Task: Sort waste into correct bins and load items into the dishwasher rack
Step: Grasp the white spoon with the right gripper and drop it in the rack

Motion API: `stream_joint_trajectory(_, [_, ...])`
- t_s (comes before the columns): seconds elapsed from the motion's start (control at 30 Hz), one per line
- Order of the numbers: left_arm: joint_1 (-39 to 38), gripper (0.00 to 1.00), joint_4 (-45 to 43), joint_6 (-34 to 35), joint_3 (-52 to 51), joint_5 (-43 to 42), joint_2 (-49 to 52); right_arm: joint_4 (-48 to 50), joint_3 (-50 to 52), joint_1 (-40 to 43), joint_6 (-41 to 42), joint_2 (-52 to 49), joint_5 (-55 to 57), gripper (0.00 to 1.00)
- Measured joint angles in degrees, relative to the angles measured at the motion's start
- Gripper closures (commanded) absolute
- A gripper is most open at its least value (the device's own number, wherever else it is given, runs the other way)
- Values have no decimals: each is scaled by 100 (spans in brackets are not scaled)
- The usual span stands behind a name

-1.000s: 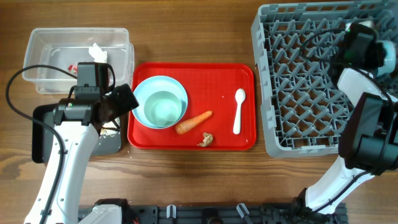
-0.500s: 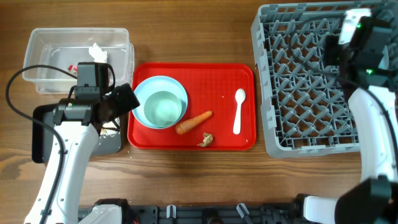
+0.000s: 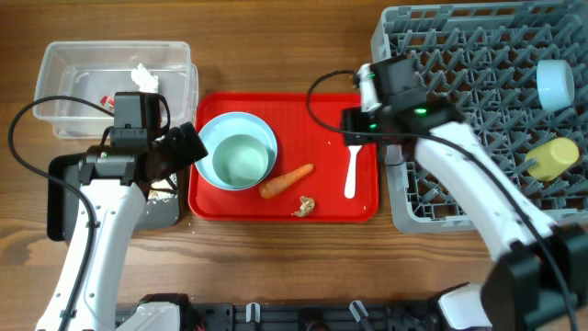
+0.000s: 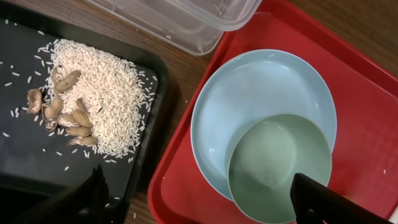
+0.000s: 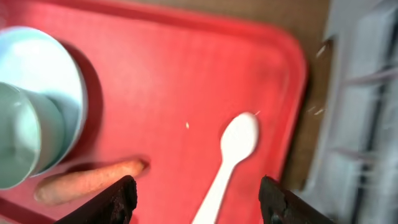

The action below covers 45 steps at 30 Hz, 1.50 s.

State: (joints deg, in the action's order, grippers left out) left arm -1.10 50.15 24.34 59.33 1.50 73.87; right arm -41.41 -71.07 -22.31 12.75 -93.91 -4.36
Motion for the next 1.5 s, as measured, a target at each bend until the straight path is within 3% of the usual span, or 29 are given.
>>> stream_joint_trajectory(0.17, [0, 4, 24, 0, 0, 0, 0, 81, 4, -181, 772, -872, 402, 35])
stream_joint_trajectory(0.47, [0, 4, 24, 0, 0, 0, 0, 592, 4, -181, 1364, -1843, 942, 34])
stream_joint_trajectory(0.53, [0, 4, 24, 0, 0, 0, 0, 695, 4, -181, 1425, -1864, 999, 35])
stream_joint_trajectory(0.77, [0, 4, 26, 0, 0, 0, 0, 734, 2, -177, 1567, -1897, 1152, 61])
stream_joint_trajectory(1.33, [0, 4, 26, 0, 0, 0, 0, 538, -24, -177, 1569, -1851, 1137, 66])
stream_joint_trajectory(1.5, [0, 4, 26, 0, 0, -2, 0, 345, 11, -177, 1200, -933, 1010, 66])
